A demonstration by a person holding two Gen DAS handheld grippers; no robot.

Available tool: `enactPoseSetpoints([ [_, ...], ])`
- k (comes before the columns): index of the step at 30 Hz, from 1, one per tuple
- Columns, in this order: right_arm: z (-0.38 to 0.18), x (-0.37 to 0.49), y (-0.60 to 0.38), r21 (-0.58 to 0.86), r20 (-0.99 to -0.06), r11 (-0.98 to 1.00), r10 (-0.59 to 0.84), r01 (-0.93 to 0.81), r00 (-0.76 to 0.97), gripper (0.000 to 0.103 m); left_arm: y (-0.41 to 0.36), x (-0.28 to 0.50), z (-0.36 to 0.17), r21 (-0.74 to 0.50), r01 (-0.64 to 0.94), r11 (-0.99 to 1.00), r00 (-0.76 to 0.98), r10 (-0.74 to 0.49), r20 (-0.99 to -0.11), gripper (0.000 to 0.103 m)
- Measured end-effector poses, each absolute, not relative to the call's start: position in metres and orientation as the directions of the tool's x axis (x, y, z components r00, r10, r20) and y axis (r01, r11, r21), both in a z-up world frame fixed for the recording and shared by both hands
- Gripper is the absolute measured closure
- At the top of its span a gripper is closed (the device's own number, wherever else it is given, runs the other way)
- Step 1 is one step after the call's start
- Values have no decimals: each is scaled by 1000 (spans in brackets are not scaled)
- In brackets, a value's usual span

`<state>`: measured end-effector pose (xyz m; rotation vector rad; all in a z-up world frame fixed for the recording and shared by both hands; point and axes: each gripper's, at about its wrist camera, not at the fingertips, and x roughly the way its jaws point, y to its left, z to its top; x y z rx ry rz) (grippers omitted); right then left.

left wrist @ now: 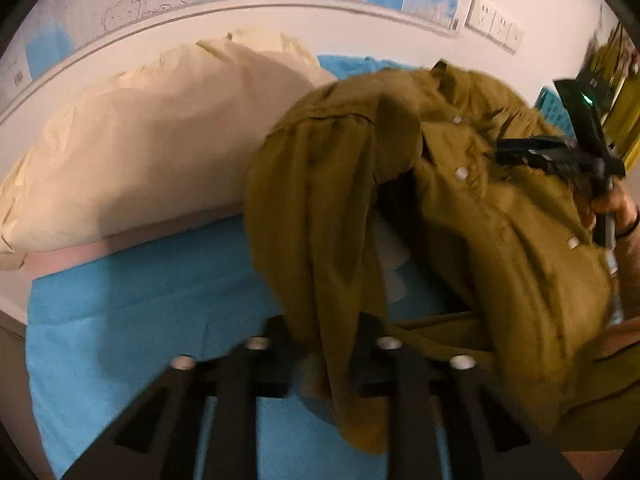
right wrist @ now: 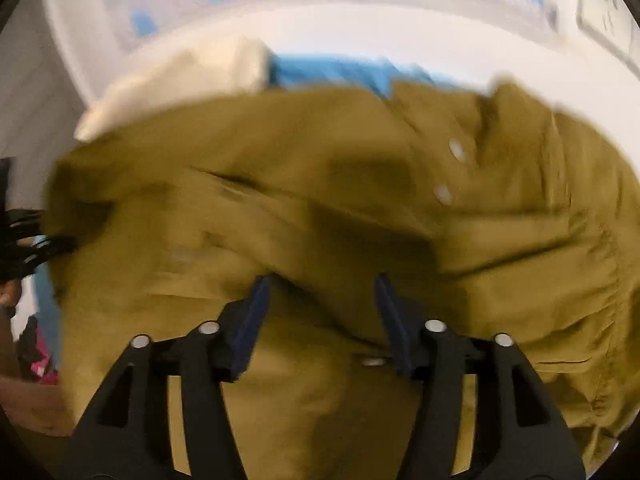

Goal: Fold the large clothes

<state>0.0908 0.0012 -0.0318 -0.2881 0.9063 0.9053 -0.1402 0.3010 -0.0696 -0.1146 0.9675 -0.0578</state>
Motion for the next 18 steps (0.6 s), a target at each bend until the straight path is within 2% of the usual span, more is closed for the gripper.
enactPoseSetpoints([
  [4, 3, 35, 22, 231, -682, 372, 721, -899, 124, 33, 302, -145, -30, -184, 76, 980, 628, -190, -755, 95],
  [6, 11, -4, 45, 268, -634, 195, 773, -943, -20, 28, 296, -143, -2, -190, 129, 973, 642, -228, -732, 96],
  [10, 9, -57, 86, 311, -571, -5, 798, -950, -191, 21, 280, -129, 35, -223, 210, 952, 634, -306, -710, 96],
  [12, 5, -67, 100, 301, -570, -22, 797, -953, -198, 22, 262, -119, 48, -216, 255, 942, 621, -331, -711, 96],
  [13, 1, -71, 111, 290, -582, -4, 793, -957, -180, 27, 255, -116, 50, -217, 274, 937, 612, -344, -712, 96],
  [14, -2, -74, 110, 286, -591, 15, 790, -958, -164, 53, 243, -112, 53, -211, 300, 930, 599, -356, -717, 96],
  [15, -3, -71, 112, 298, -590, 22, 790, -954, -167, 85, 232, -107, 54, -202, 316, 927, 584, -358, -729, 95],
  [17, 7, -55, 98, 386, -544, 17, 812, -922, -213, 98, 219, -100, 56, -201, 351, 915, 562, -377, -736, 92],
  [18, 14, -46, 87, 423, -515, 11, 826, -906, -231, 99, 217, -98, 61, -201, 365, 909, 569, -389, -725, 85],
])
